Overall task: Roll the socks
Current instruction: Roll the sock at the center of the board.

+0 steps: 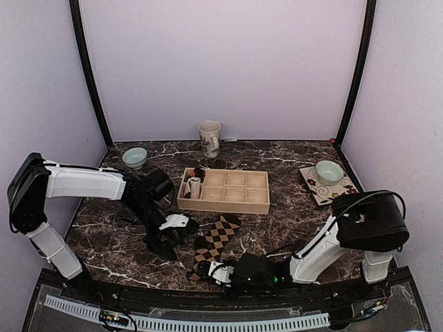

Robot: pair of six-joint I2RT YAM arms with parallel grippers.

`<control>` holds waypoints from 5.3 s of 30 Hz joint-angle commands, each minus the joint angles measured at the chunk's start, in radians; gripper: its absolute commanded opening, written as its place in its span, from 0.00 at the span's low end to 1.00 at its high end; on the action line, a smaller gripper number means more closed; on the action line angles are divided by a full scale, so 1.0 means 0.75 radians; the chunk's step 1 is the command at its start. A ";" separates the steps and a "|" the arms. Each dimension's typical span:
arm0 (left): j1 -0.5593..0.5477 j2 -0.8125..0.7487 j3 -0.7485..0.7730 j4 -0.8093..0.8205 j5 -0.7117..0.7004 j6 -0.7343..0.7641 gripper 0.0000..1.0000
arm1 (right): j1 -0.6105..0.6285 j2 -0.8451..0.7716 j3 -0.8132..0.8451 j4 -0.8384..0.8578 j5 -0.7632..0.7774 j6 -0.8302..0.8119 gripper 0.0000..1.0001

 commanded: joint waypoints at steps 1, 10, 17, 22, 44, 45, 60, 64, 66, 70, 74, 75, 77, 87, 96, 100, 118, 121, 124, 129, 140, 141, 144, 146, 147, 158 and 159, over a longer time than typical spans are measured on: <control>0.012 -0.158 -0.148 0.091 -0.143 -0.044 0.62 | -0.031 0.058 -0.074 -0.204 -0.191 0.166 0.00; -0.037 -0.186 -0.130 0.090 -0.082 -0.053 0.56 | -0.266 0.071 -0.086 -0.314 -0.640 0.366 0.00; -0.291 -0.124 -0.101 0.229 -0.144 -0.148 0.52 | -0.325 0.172 -0.052 -0.354 -0.802 0.469 0.00; -0.396 -0.045 -0.064 0.301 -0.232 -0.162 0.50 | -0.367 0.233 -0.044 -0.360 -0.894 0.547 0.00; -0.468 -0.159 -0.081 0.297 -0.461 -0.258 0.42 | -0.440 0.399 0.024 -0.373 -1.050 0.658 0.00; -0.468 -0.168 -0.076 0.275 -0.454 -0.266 0.46 | -0.440 0.401 0.027 -0.378 -1.051 0.656 0.00; -0.611 -0.115 -0.220 0.478 -0.593 -0.313 0.43 | -0.441 0.397 0.012 -0.396 -1.026 0.656 0.00; -0.611 -0.097 -0.273 0.573 -0.673 -0.293 0.41 | -0.442 0.404 0.023 -0.399 -1.032 0.649 0.00; -0.611 -0.088 -0.289 0.620 -0.706 -0.286 0.41 | -0.442 0.408 0.028 -0.395 -1.037 0.651 0.00; -0.611 -0.091 -0.287 0.656 -0.757 -0.291 0.41 | -0.442 0.411 0.022 -0.392 -1.040 0.655 0.00; -0.613 -0.111 -0.248 0.550 -0.738 -0.312 0.43 | -0.443 0.415 0.028 -0.411 -1.043 0.647 0.00; -0.613 -0.119 -0.228 0.512 -0.726 -0.322 0.43 | -0.443 0.415 0.031 -0.418 -1.044 0.645 0.00; -0.613 -0.134 -0.178 0.409 -0.658 -0.352 0.44 | -0.442 0.418 0.040 -0.431 -1.042 0.643 0.00; -0.613 -0.132 -0.113 0.325 -0.536 -0.382 0.47 | -0.448 0.412 0.054 -0.462 -1.033 0.633 0.00; -0.613 -0.085 -0.237 0.562 -0.699 -0.327 0.45 | -0.451 0.409 0.037 -0.420 -1.032 0.651 0.00; -0.612 -0.076 -0.277 0.665 -0.821 -0.292 0.44 | -0.451 0.413 0.037 -0.419 -1.037 0.649 0.00; -0.610 -0.087 -0.331 0.603 -0.672 -0.241 0.00 | -0.458 0.192 -0.047 -0.316 -0.833 0.692 0.25; -0.587 -0.089 -0.327 0.568 -0.609 -0.246 0.00 | -0.465 0.106 -0.103 -0.269 -0.748 0.696 0.48; -0.556 -0.088 -0.312 0.535 -0.552 -0.234 0.00 | -0.466 -0.032 -0.179 -0.208 -0.642 0.689 0.99; -0.542 -0.065 -0.283 0.494 -0.504 -0.200 0.00 | -0.459 -0.363 -0.355 -0.136 -0.283 0.665 0.99; -0.504 0.092 -0.119 0.316 -0.294 -0.110 0.00 | -0.437 -0.823 -0.630 0.081 -0.073 0.654 0.99; -0.494 0.107 -0.109 0.308 -0.281 -0.115 0.00 | -0.338 -0.874 -0.650 0.079 0.083 0.517 0.99; -0.454 0.152 -0.067 0.257 -0.208 -0.113 0.00 | -0.134 -0.943 -0.579 -0.171 0.432 0.293 0.99; -0.429 0.195 -0.029 0.209 -0.165 -0.105 0.00 | -0.066 -0.973 -0.538 -0.328 0.592 0.235 0.99; -0.418 0.219 -0.007 0.184 -0.144 -0.100 0.00 | -0.037 -0.994 -0.522 -0.388 0.672 0.221 0.99; -0.325 0.462 0.172 -0.081 0.062 -0.026 0.00 | 0.201 -0.807 -0.221 -0.683 0.575 -0.109 0.76; -0.319 0.480 0.185 -0.101 0.072 -0.012 0.00 | 0.209 -0.771 -0.193 -0.664 0.533 -0.158 0.74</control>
